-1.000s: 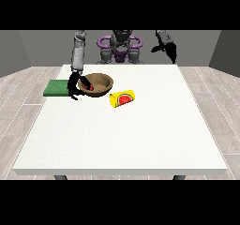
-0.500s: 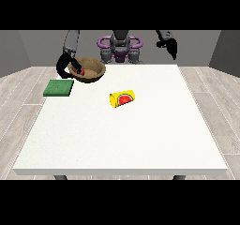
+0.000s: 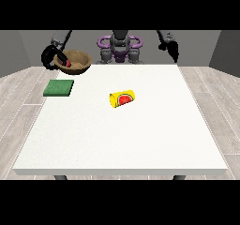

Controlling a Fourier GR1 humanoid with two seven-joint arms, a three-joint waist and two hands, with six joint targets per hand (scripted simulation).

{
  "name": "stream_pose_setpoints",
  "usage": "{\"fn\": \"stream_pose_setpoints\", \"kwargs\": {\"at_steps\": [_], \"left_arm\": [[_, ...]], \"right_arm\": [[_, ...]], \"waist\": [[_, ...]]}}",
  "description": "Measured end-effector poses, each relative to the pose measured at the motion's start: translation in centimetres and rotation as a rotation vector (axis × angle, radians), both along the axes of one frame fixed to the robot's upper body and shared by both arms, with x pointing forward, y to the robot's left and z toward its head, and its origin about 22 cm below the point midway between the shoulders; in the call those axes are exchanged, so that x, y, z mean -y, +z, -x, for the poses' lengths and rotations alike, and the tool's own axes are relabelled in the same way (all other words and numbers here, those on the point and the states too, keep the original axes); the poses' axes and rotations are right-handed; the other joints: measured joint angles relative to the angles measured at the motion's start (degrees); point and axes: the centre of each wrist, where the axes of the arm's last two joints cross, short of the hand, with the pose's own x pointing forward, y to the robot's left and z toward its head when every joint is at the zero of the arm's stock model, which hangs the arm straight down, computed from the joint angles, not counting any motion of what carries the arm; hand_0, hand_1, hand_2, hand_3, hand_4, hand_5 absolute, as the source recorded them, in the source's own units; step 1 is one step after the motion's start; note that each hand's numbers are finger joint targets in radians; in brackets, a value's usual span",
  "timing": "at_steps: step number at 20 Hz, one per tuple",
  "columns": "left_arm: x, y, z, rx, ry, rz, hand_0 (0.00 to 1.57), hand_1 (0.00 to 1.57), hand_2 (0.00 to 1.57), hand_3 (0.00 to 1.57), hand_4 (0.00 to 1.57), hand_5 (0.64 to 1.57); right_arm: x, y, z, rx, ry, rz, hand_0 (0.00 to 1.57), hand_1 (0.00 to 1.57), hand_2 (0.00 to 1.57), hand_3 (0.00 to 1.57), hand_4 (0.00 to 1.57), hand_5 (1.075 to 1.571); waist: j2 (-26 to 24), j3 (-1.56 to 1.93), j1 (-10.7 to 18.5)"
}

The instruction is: Pick the cup and pour the ball into the bowl, then pick the bowl and place it on the pad

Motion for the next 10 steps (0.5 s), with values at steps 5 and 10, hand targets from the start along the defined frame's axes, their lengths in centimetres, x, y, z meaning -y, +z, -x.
{"fn": "stream_pose_setpoints", "kwargs": {"at_steps": [5, 10], "left_arm": [[-3.3, 2.2, -0.6, 0.056, 0.011, 0.011, 0.0, 0.0, 0.0, 0.0, 1.31, 1.525], [-11.6, 6.4, -0.3, 0.153, 0.068, 0.032, 0.0, 0.0, 0.0, 0.0, 1.29, 1.571]], "right_arm": [[3.5, 1.0, 1.3, 0.044, -0.01, 0.03, 1.57, 1.57, 1.57, 0.0, 0.91, 1.571], [6.5, 1.5, 2.8, 0.108, -0.033, 0.045, 1.57, 1.57, 1.57, 0.0, 0.87, 1.57]], "waist": [[3.0, 0.05, 0.5], [6.9, 0.04, 1.4]]}}
